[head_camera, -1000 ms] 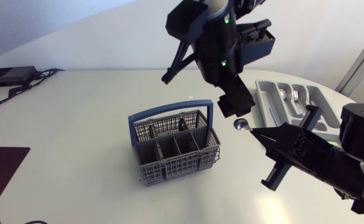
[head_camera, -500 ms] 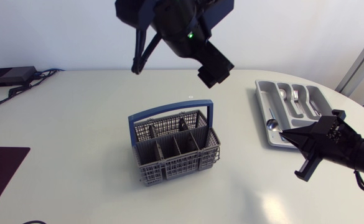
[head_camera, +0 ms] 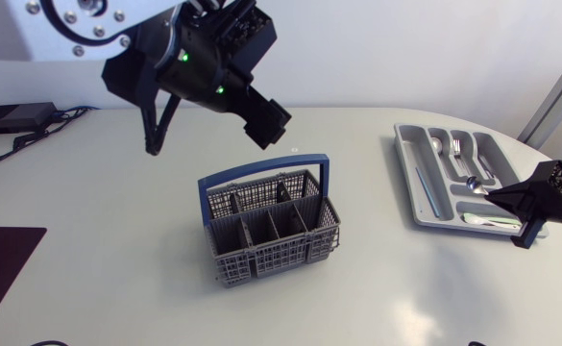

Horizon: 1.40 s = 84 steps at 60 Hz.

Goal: Sort the cutlery from the basket into the organizer compartments.

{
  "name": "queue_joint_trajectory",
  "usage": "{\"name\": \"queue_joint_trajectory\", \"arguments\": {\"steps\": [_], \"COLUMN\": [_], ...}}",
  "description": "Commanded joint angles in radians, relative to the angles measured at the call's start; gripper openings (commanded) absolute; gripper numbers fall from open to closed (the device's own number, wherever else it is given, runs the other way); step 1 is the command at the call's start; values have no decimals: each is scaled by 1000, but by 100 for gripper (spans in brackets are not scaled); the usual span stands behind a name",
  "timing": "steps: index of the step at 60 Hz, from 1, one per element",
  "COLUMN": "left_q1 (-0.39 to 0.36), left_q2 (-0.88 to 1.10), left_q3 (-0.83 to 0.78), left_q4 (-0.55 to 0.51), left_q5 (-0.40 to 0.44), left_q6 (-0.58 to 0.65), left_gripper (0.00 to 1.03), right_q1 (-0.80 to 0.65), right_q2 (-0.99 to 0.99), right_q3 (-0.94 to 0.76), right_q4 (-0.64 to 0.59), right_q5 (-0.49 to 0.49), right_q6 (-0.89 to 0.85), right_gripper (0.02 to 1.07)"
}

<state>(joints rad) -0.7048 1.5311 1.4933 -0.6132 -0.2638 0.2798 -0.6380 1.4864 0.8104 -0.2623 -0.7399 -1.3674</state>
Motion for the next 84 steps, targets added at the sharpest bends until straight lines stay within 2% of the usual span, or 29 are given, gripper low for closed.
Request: {"name": "queue_joint_trajectory", "arguments": {"steps": [1, 13, 34, 43, 60, 64, 68, 72, 84], "left_q1": [22, 48, 110, 140, 146, 154, 159, 162, 171], "left_q2": [-45, -114, -201, -226, -278, -292, -302, -308, -324], "left_q3": [-65, -173, -298, -352, -452, -487, -521, -539, -573], "left_q4": [23, 76, 141, 168, 225, 242, 259, 267, 277], "left_q5": [-5, -6, -8, -8, -8, -2, 0, 0, 3], "left_q6": [-22, -25, -13, -2, 13, 16, 18, 21, 27], "left_gripper": [100, 100, 100, 100, 100, 100, 100, 100, 100], "right_q1": [-40, -112, -134, -123, -115, -115, -115, -114, -107], "right_q2": [92, 268, 417, 437, 442, 436, 434, 433, 405], "right_q3": [50, 168, 294, 286, 260, 250, 242, 230, 210], "right_q4": [-18, -29, -69, -69, -60, -51, -41, -17, 0], "right_q5": [-12, -4, 31, 57, 89, 91, 100, 106, 117], "right_q6": [-94, -203, -288, -317, -338, -338, -337, -337, -332], "right_gripper": [8, 8, 8, 8, 9, 23, 30, 35, 35]}}
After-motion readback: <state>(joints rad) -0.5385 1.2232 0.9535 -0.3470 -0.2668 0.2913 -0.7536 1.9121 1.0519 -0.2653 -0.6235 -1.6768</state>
